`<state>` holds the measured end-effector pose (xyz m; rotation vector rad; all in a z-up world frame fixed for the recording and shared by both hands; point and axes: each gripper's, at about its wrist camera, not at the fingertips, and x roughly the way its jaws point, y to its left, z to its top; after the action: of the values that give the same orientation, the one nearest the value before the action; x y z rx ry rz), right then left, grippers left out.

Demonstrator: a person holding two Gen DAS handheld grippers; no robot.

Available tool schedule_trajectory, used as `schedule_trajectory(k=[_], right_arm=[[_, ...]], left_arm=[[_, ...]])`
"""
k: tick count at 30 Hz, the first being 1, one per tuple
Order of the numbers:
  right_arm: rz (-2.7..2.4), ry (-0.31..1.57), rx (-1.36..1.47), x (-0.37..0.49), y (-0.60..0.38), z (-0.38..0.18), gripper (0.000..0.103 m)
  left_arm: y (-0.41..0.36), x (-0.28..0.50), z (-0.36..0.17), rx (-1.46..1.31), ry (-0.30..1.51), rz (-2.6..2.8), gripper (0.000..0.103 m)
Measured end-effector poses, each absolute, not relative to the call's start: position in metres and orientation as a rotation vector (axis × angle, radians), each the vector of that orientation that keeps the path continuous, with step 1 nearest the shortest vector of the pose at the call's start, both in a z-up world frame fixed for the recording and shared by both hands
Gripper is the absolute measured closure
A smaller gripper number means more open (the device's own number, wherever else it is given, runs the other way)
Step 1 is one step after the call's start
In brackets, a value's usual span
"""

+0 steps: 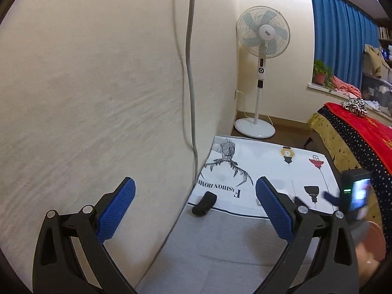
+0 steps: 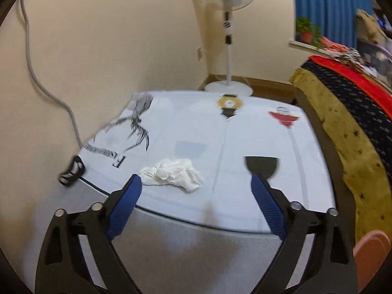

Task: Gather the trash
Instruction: 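Grasp the white tissue with the right gripper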

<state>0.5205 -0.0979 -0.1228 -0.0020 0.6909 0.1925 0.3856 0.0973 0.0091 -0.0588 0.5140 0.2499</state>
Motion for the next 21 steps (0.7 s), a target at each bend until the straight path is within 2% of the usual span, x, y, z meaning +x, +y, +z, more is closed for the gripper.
schedule_trajectory(k=[3, 13, 15, 16, 18, 21], right_arm=[[0.237, 0.711, 0.011, 0.545, -0.09, -0.139, 0.031], [0.278, 0.81, 0.054, 0.581, -0.086, -0.164, 0.033], [0.297, 0.817, 0.07, 0.582, -0.087, -0.165, 0.06], [0.305, 0.82, 0.065, 0.582, -0.086, -0.166, 0.061], [0.337, 0.827, 0.044, 0.578, -0.081, -0.166, 0.078], [0.378, 0.806, -0.003, 0.568, -0.074, -0.163, 0.088]], left_arm=[[0.102, 0.39, 0.004, -0.062, 0.525, 0.267, 0.008], [0.103, 0.403, -0.009, -0.075, 0.558, 0.279, 0.008], [0.102, 0.403, -0.009, -0.071, 0.559, 0.279, 0.008], [0.103, 0.403, -0.01, -0.071, 0.559, 0.278, 0.008], [0.102, 0.402, -0.009, -0.068, 0.557, 0.279, 0.008], [0.101, 0.402, -0.009, -0.059, 0.55, 0.287, 0.008]])
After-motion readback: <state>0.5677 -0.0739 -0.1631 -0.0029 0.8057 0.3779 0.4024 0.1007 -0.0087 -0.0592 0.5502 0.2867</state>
